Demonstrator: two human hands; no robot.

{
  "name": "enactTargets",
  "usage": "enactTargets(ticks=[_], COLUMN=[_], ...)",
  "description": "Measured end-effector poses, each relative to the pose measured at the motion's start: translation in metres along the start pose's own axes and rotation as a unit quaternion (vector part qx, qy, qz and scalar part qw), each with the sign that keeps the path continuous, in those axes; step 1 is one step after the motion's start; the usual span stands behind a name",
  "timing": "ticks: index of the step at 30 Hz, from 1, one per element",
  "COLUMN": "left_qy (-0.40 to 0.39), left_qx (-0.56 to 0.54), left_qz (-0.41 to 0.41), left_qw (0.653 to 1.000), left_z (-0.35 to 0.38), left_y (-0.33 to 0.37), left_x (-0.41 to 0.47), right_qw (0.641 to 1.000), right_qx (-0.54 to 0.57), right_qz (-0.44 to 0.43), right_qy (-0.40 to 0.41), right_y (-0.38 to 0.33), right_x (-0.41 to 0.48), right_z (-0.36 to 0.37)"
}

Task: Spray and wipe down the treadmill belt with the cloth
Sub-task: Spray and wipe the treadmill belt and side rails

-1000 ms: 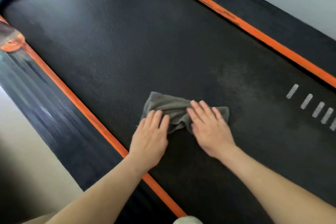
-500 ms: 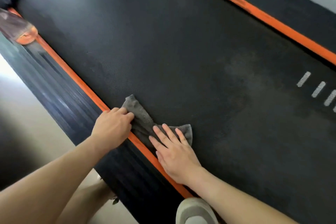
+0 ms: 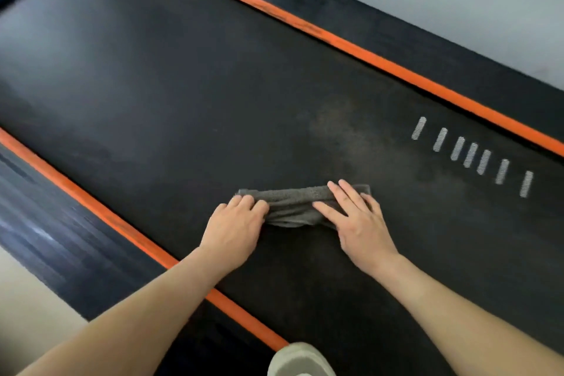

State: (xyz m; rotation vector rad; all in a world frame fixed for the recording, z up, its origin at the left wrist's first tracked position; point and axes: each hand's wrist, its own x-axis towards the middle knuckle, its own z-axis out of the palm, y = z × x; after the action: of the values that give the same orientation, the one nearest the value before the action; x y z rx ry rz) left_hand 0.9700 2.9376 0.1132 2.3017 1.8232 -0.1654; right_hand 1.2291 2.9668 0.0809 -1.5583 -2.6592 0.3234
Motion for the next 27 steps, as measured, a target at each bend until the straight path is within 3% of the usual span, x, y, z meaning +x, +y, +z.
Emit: enactTargets(ticks=[2, 4, 7, 10, 12, 13, 15, 17, 21, 27], left_qy=[-0.010, -0.027, -0.103, -0.231, -0.183, -0.111, -0.065, -0.103, -0.105, -0.094], left_qx=[-0.002, 0.024, 0.083, 0.068, 0.027, 0.009, -0.007, -0.008, -0.008, 0.015], left_qz=[-0.020, -0.004, 0.039, 0.010, 0.007, 0.034, 0.079, 0.084, 0.059, 0.013], left_qw=[1.000, 0.999, 0.990, 0.971, 0.983, 0.993, 0.995, 0.991, 0.993, 0.995], left_z=[-0.017, -0.028, -0.039, -0.040, -0.031, -0.024, -0.008, 0.006, 0.016, -0.012], left_y=[-0.003, -0.001, 0.004, 0.019, 0.023, 0.023, 0.023, 0.024, 0.024, 0.038], left_x=[0.027, 0.040, 0.031, 0.020, 0.014, 0.012, 0.005, 0.004, 0.037, 0.172], right_qw=[0.997, 0.996, 0.996, 0.990, 0.993, 0.996, 0.997, 0.997, 0.997, 0.988], right_qx=[0.036, 0.060, 0.061, 0.062, 0.080, 0.074, 0.056, 0.040, 0.010, -0.016], right_qz=[0.057, 0.056, 0.011, 0.018, 0.018, 0.016, 0.021, 0.004, -0.019, 0.149], right_qy=[0.036, 0.047, -0.057, -0.128, -0.088, -0.055, -0.039, -0.063, -0.068, -0.041], right_y=[-0.001, 0.000, -0.012, -0.015, -0.024, -0.028, -0.035, -0.032, -0.008, 0.055], right_x=[0.013, 0.013, -0.001, -0.016, -0.024, -0.026, -0.033, -0.037, -0.007, 0.095], right_z=[-0.007, -0.012, -0.023, -0.032, -0.032, -0.025, -0.010, 0.006, 0.012, -0.004])
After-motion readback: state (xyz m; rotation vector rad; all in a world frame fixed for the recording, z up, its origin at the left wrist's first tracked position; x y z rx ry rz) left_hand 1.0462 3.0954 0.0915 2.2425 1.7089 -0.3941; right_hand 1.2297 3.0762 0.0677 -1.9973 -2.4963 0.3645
